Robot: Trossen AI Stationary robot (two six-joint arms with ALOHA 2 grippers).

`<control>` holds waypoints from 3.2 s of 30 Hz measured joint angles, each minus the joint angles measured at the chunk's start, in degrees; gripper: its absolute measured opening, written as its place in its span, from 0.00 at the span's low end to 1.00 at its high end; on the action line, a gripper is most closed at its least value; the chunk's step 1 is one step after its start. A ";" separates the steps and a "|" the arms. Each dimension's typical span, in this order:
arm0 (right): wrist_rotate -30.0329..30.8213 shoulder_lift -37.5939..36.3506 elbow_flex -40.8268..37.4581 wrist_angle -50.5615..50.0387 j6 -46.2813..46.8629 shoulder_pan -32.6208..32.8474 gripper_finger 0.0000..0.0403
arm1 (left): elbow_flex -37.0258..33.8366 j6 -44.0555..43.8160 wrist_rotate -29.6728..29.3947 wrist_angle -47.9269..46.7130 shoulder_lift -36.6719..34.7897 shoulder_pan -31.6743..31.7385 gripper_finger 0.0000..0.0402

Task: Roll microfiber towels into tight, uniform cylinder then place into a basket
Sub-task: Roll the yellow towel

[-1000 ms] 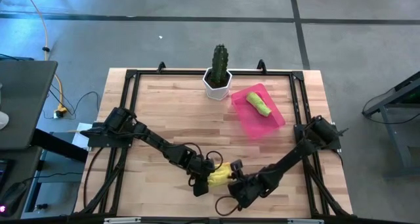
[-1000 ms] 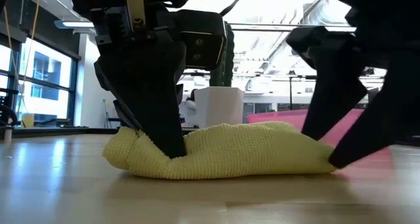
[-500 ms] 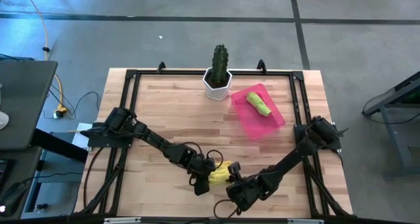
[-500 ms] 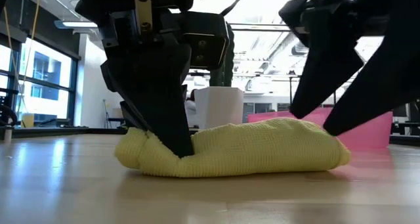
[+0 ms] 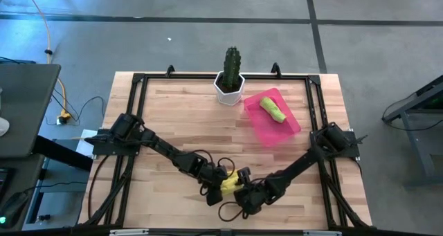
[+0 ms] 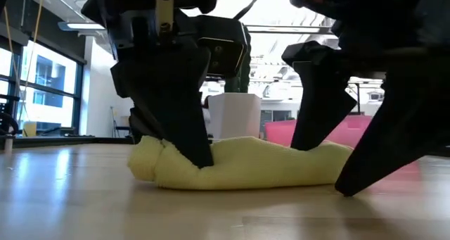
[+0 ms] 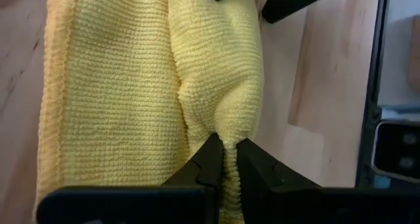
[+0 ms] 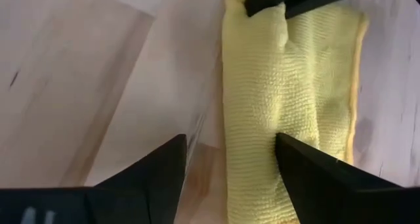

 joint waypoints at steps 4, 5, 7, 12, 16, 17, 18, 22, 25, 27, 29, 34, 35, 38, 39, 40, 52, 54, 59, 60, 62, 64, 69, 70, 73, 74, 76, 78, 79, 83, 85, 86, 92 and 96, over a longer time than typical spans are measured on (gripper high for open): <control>0.31 0.04 0.09 -1.91 3.47 -0.33 0.51 | -0.04 -4.25 0.22 2.33 0.15 -1.42 0.05; 0.41 0.04 0.09 -2.28 3.91 -0.34 0.49 | -0.04 -5.38 0.18 3.06 0.15 -1.87 0.05; 0.82 0.04 0.12 -3.04 4.05 -0.31 0.43 | -0.04 -7.48 -0.09 4.55 0.15 -2.63 0.05; 1.11 0.07 0.12 -3.73 7.21 -0.77 0.21 | -0.04 -9.85 -0.62 9.54 0.15 -3.89 0.08; 0.51 0.07 0.14 -3.95 8.81 -0.98 0.04 | -0.04 -8.03 -0.31 10.10 0.15 -4.00 0.13; 0.23 0.04 0.14 -3.99 8.55 -0.98 0.03 | -0.04 -6.79 -0.17 9.52 0.14 -3.97 0.15; -0.07 0.04 0.14 -4.03 8.50 -0.98 0.02 | -0.04 -5.17 0.07 8.57 0.12 -3.90 0.16; -4.85 -0.09 0.14 -4.52 10.11 -1.62 0.02 | -0.02 3.89 0.63 4.18 0.04 -3.58 0.21; -8.41 -0.15 0.16 -4.50 10.48 -2.39 0.01 | 0.04 10.81 0.80 3.40 0.00 -3.56 0.23; -11.68 -0.13 0.16 -4.49 11.41 -2.99 0.01 | 0.27 14.54 0.78 2.98 0.00 -3.80 0.23; -14.87 -0.15 0.16 -4.37 11.99 -3.75 0.01 | 0.96 17.47 0.73 1.71 0.00 -4.07 0.24; -16.35 -0.42 0.09 -4.38 12.66 -4.09 0.00 | 4.29 23.02 -0.74 -9.02 -1.27 -4.96 0.24; -16.58 -0.54 0.06 -4.27 12.65 -4.09 0.00 | 5.02 23.63 -1.94 -11.84 -1.60 -5.18 0.24; -18.68 -0.68 0.01 -3.71 12.83 -4.04 0.00 | 6.99 24.54 -6.30 -18.76 -3.03 -6.00 0.24; -18.98 -0.68 0.01 -3.51 13.24 -3.98 0.00 | 7.64 24.65 -7.49 -20.44 -3.47 -6.29 0.24; -19.46 -0.68 -0.01 -3.32 14.03 -3.96 0.00 | 8.14 24.62 -8.65 -22.33 -3.98 -6.63 0.24; -26.08 -0.63 -0.04 -1.38 25.55 -5.08 0.00 | 9.07 18.68 -14.25 -20.95 -4.96 -14.43 0.24; -27.58 -0.63 -0.04 -1.15 28.69 -5.73 0.00 | 9.06 20.09 -18.53 -18.69 -4.96 -15.89 0.24; -32.68 -0.50 -0.15 0.82 33.61 -6.93 0.00 | 9.07 27.87 -31.84 -13.14 -4.46 -18.42 0.24; -33.95 -0.46 -0.15 1.26 34.34 -7.12 0.00 | 9.07 28.76 -32.75 -12.79 -4.24 -18.55 0.24; -36.39 -0.44 -0.19 1.87 35.51 -7.44 0.00 | 9.07 29.00 -32.64 -11.17 -3.33 -18.36 0.24; -38.11 -0.42 -0.19 2.02 35.74 -7.78 0.00 | 9.07 29.11 -31.42 -10.20 -1.87 -18.22 0.24; -39.49 -0.42 -0.19 1.98 35.69 -8.59 0.00 | 9.07 30.11 -31.81 -8.99 1.44 -17.97 0.24; -39.43 -0.42 -0.19 2.00 35.59 -8.77 0.00 | 9.07 30.22 -32.11 -8.93 1.85 -17.77 0.24; -39.21 -0.42 -0.19 2.06 35.24 -8.81 0.00 | 9.07 30.83 -32.20 -7.72 2.99 -16.77 0.27; -39.17 -0.42 -0.19 2.12 35.19 -8.81 0.00 | 9.07 31.08 -32.35 -7.38 3.38 -16.50 0.28; -39.01 -0.42 -0.19 2.19 35.10 -8.81 0.00 | 9.06 31.12 -32.49 -6.66 3.98 -15.87 0.30; -38.96 -0.42 -0.19 2.23 35.04 -8.81 0.00 | 9.05 31.12 -32.57 -6.35 3.97 -15.19 0.32; -38.90 -0.42 -0.19 2.21 35.04 -8.81 0.00 | 9.07 31.12 -32.59 -6.22 3.95 -14.95 0.34; -38.74 -0.46 -0.17 2.15 34.90 -8.79 0.00 | 9.07 30.71 -30.53 -6.31 3.95 -13.80 0.38; -38.37 -0.48 -0.15 2.03 34.87 -8.77 0.00 | 9.07 29.88 -26.63 -6.32 4.03 -12.91 0.39; -38.09 -0.49 -0.13 1.92 34.65 -8.74 0.01 | 9.07 29.03 -24.91 -6.10 4.30 -12.45 0.40; -37.83 -0.87 -0.08 0.91 32.02 -8.79 0.14 | 7.71 22.02 -19.47 -5.32 4.51 -10.55 0.40; -37.71 -2.72 -0.08 -1.92 29.33 -9.05 0.23 | 6.87 16.38 -16.57 -5.07 4.30 -10.07 0.37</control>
